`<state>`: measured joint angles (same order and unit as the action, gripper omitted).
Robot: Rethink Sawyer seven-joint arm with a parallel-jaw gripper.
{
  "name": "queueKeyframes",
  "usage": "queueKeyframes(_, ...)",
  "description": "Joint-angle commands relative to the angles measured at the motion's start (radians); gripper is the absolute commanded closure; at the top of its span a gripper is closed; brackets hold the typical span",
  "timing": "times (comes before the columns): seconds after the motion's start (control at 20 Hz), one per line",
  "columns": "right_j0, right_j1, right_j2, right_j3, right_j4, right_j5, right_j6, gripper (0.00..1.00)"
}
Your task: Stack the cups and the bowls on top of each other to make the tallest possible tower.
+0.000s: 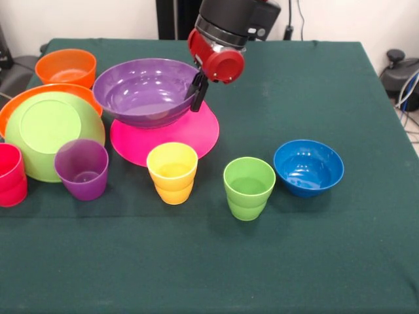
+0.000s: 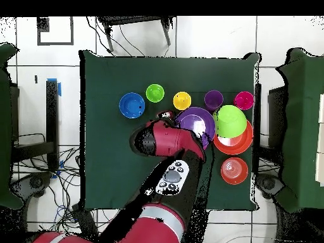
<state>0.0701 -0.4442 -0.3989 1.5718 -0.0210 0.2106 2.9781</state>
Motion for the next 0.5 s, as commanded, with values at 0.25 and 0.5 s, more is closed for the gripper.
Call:
queueKeyframes(0.25,0.023,0.038,0.157,0.203,0.025,0.097,0.056,1.00)
queueKeyframes(0.5,0.006,0.056,0.172,0.206,0.019,0.066,0.046,1.00)
